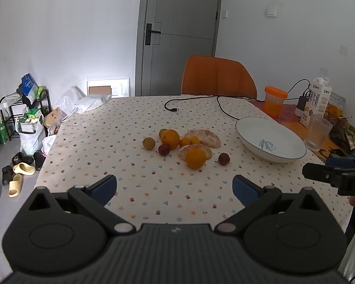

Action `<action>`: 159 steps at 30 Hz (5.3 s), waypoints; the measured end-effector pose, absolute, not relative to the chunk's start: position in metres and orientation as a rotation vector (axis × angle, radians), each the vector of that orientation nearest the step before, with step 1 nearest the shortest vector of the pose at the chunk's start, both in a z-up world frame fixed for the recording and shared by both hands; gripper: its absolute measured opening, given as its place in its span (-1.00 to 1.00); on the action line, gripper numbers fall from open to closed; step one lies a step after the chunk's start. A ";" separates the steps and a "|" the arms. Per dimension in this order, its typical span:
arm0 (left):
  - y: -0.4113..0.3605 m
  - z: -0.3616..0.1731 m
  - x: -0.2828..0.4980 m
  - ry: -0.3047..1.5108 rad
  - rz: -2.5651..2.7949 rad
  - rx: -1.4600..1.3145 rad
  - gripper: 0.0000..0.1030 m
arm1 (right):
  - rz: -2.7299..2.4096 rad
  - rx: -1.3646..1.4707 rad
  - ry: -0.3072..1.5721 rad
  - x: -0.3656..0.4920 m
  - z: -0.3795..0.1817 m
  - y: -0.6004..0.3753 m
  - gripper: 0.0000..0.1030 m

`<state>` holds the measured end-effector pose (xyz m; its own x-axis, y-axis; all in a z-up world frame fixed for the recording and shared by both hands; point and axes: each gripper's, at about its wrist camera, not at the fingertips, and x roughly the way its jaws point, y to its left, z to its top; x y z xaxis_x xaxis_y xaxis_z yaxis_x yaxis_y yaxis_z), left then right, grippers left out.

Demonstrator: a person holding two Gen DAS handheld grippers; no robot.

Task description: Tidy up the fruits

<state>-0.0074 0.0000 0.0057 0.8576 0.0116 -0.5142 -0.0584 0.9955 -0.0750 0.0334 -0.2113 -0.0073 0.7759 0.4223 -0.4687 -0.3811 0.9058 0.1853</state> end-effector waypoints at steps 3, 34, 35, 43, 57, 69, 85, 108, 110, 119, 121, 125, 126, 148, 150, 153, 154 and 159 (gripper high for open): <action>-0.001 0.007 -0.007 0.538 0.038 -0.087 1.00 | 0.441 0.079 0.524 0.032 -0.006 -0.211 1.00; 0.002 0.009 -0.012 0.532 0.037 -0.088 1.00 | 0.446 0.079 0.516 0.028 -0.002 -0.209 1.00; 0.002 0.010 -0.012 0.533 0.038 -0.090 1.00 | 0.446 0.079 0.516 0.028 -0.002 -0.210 1.00; 0.001 0.009 -0.004 0.549 0.035 -0.090 1.00 | 0.441 0.092 0.524 0.034 -0.005 -0.214 1.00; 0.001 -0.001 0.021 0.540 0.027 -0.097 1.00 | 0.507 0.131 0.528 0.048 -0.017 -0.214 1.00; -0.002 -0.013 0.046 0.526 0.001 -0.098 0.98 | 0.540 0.153 0.537 0.068 -0.031 -0.206 0.99; 0.001 -0.034 0.091 0.589 0.009 -0.127 0.87 | 0.518 0.123 0.589 0.104 -0.052 -0.191 0.79; -0.008 -0.053 0.145 0.648 -0.074 -0.168 0.16 | 0.612 0.205 0.683 0.153 -0.070 -0.175 0.11; -0.008 -0.056 0.149 0.658 -0.080 -0.178 0.08 | 0.621 0.204 0.689 0.155 -0.070 -0.172 0.01; 0.000 -0.063 0.153 0.682 -0.126 -0.229 -0.27 | 0.632 0.192 0.706 0.163 -0.073 -0.165 -0.18; 0.003 -0.062 0.152 0.679 -0.123 -0.233 -0.28 | 0.632 0.190 0.708 0.166 -0.073 -0.163 -0.21; 0.011 -0.059 0.150 0.675 -0.109 -0.241 -0.28 | 0.639 0.180 0.709 0.171 -0.074 -0.157 -0.24; 0.013 -0.058 0.149 0.673 -0.107 -0.240 -0.28 | 0.641 0.177 0.711 0.172 -0.074 -0.156 -0.24; 0.007 -0.040 0.141 0.634 -0.114 -0.199 -0.28 | 0.652 0.145 0.651 0.167 -0.061 -0.157 -0.55; 0.001 -0.039 0.141 0.631 -0.122 -0.192 -0.28 | 0.643 0.154 0.640 0.164 -0.058 -0.164 -0.55; -0.008 -0.037 0.142 0.627 -0.136 -0.178 -0.28 | 0.630 0.166 0.624 0.163 -0.055 -0.172 -0.55; -0.011 -0.036 0.143 0.626 -0.141 -0.173 -0.28 | 0.624 0.169 0.617 0.162 -0.054 -0.175 -0.55; -0.026 -0.032 0.146 0.621 -0.170 -0.146 -0.28 | 0.592 0.189 0.590 0.156 -0.053 -0.189 -0.55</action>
<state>0.1461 -0.0263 -0.0318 0.7999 -0.2016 -0.5652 0.1141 0.9758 -0.1866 0.1563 -0.1886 -0.0528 0.6717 0.5743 -0.4679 -0.4694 0.8186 0.3308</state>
